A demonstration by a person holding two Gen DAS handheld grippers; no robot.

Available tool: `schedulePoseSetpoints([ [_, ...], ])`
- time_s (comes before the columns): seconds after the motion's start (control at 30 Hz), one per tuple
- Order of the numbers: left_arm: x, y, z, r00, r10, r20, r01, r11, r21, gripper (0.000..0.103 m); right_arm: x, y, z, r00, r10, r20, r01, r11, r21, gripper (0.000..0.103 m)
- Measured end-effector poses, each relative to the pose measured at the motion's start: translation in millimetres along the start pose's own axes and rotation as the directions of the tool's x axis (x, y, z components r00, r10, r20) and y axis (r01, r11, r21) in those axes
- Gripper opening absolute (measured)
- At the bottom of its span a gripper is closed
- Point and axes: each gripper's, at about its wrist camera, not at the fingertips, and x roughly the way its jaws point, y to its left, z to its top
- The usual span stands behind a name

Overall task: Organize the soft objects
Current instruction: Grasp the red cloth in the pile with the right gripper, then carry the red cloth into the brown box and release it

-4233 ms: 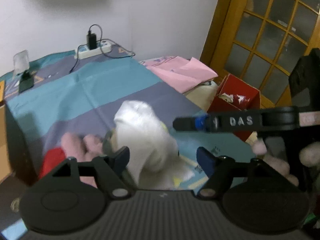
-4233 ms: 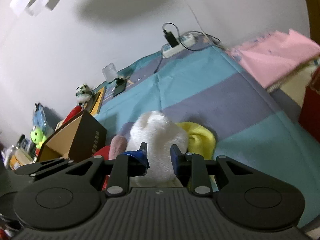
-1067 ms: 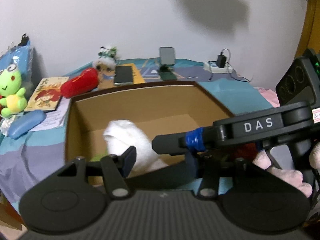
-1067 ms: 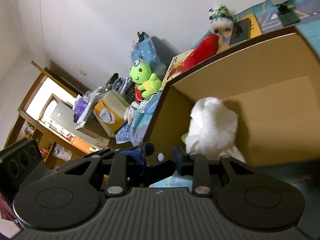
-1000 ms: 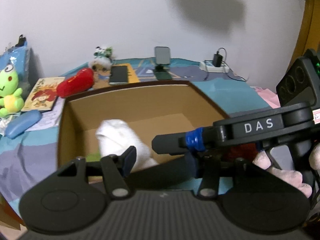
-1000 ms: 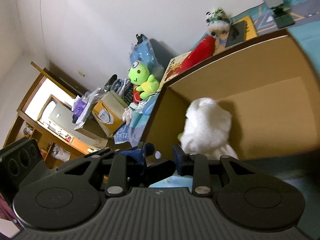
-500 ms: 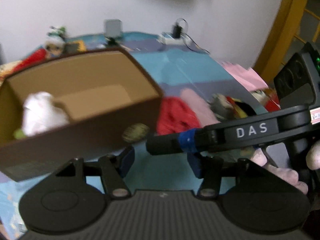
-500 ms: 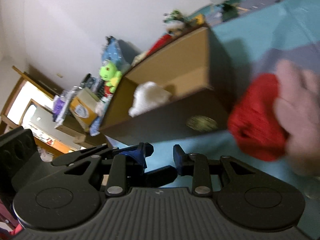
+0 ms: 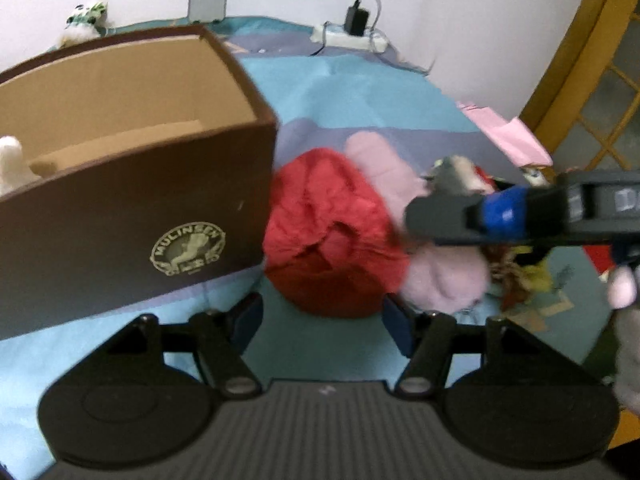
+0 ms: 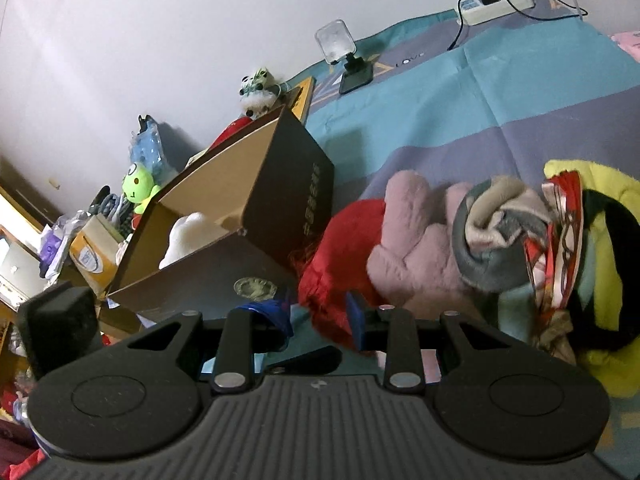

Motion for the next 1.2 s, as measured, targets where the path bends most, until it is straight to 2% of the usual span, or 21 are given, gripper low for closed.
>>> schedulePoseSetpoints([
  [0.17,16.0,4.6,9.6,1.000,0.011,-0.006,-0.011,1.000,-0.006,0.064,14.7,-1.2,5.9,1.000,-0.008,0.017,0.009,0.999,-0.040,0.014],
  [0.3,26.0,-2.8,17.1,0.999,0.037,0.001,-0.037,0.999,0.038,0.065,35.2,1.6,9.9,0.999,-0.040,0.019,0.041,0.994,-0.103,0.014],
  [0.4,35.2,-6.7,19.2,1.000,0.015,-0.021,-0.014,0.998,0.059,0.063,51.7,-1.2,9.7,0.996,-0.084,0.000,0.084,0.989,-0.122,0.013],
  [0.43,36.3,-8.8,19.6,1.000,0.013,-0.019,-0.012,0.997,0.070,0.058,56.7,-2.3,9.5,0.996,-0.094,-0.010,0.092,0.988,-0.125,0.012],
  [0.47,36.8,-10.7,19.5,1.000,0.006,-0.019,-0.004,0.996,0.087,0.045,59.9,-3.3,9.0,0.996,-0.088,-0.021,0.085,0.988,-0.129,0.011],
  [0.53,35.0,-13.4,19.4,1.000,0.002,-0.015,0.000,0.994,0.110,0.038,62.3,-2.6,8.7,0.996,-0.083,-0.037,0.077,0.986,-0.149,0.008],
  [0.6,30.2,-15.1,19.8,1.000,-0.020,-0.012,0.022,0.992,0.126,0.022,60.8,-2.5,8.6,0.996,-0.080,-0.048,0.072,0.986,-0.152,0.006],
  [0.73,8.3,-20.3,21.5,0.996,-0.093,0.005,0.091,0.985,0.149,0.019,48.3,-5.5,9.9,0.996,-0.028,-0.087,0.019,0.994,-0.110,0.006],
  [0.87,-30.9,-28.9,15.9,0.984,-0.175,0.029,0.166,0.966,0.198,0.019,18.3,5.6,6.8,0.993,0.064,-0.102,-0.077,0.988,-0.131,0.005],
  [0.97,-64.4,-34.4,17.0,0.971,-0.231,0.062,0.211,0.950,0.229,0.019,-4.3,12.0,7.7,0.981,0.158,-0.110,-0.171,0.977,-0.124,0.005],
  [1.07,-95.2,-37.6,18.8,0.963,-0.244,0.113,0.207,0.942,0.265,0.019,-22.4,21.2,9.6,0.962,0.255,-0.098,-0.266,0.956,-0.127,0.005],
  [1.2,-136.6,-28.2,26.7,0.949,-0.225,0.221,0.155,0.942,0.298,0.019,-39.9,43.9,18.7,0.928,0.368,-0.052,-0.371,0.908,-0.197,0.005],
])
